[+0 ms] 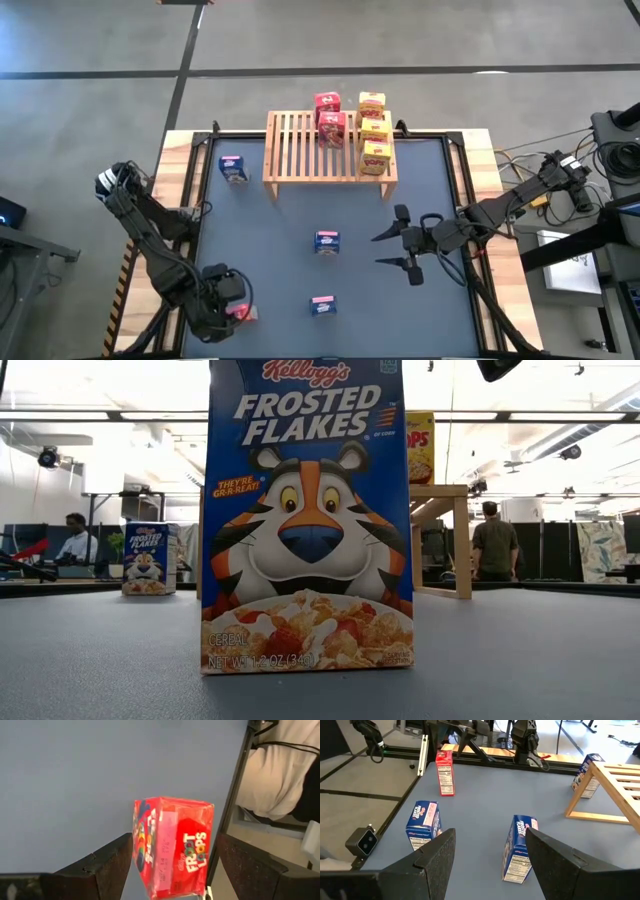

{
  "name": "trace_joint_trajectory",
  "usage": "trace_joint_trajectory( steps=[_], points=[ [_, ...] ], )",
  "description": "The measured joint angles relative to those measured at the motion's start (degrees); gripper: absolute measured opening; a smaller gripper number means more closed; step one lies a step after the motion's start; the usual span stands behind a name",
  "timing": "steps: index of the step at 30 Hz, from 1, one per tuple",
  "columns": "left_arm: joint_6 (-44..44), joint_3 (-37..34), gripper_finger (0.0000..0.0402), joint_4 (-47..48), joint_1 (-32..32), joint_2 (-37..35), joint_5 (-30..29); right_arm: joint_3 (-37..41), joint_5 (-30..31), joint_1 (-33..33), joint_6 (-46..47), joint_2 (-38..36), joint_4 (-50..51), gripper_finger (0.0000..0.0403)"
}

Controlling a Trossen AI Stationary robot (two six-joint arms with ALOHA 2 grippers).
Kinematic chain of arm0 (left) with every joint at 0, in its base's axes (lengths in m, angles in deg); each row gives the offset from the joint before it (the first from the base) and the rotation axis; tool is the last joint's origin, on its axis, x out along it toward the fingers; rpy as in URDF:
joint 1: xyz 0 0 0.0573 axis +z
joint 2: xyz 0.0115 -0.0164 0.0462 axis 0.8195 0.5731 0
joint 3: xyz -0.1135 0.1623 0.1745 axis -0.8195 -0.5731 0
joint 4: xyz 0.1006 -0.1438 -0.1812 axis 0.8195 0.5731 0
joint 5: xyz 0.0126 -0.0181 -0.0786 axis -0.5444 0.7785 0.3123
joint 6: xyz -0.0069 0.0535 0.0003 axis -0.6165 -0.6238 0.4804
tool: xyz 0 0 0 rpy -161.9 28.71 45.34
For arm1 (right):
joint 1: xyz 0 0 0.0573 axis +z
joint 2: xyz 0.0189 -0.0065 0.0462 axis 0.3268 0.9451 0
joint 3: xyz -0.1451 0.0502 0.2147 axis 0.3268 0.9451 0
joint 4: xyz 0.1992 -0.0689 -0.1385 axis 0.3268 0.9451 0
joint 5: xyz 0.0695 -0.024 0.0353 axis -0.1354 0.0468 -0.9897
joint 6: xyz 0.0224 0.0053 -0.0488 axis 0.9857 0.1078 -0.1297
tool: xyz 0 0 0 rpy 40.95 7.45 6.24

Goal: Stack cereal on shelf
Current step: Put the red cereal box on the shelf aligned with the other red cereal boxes

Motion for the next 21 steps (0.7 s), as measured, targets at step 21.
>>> trace_joint_trajectory(
  steps=[21],
  points=[
    [1.0,0.0,0.0271,-0.6,-1.59,6.93,3.48,0.44,0.0,0.0,-0.03,0.04,0.11,0.0228]
  ],
)
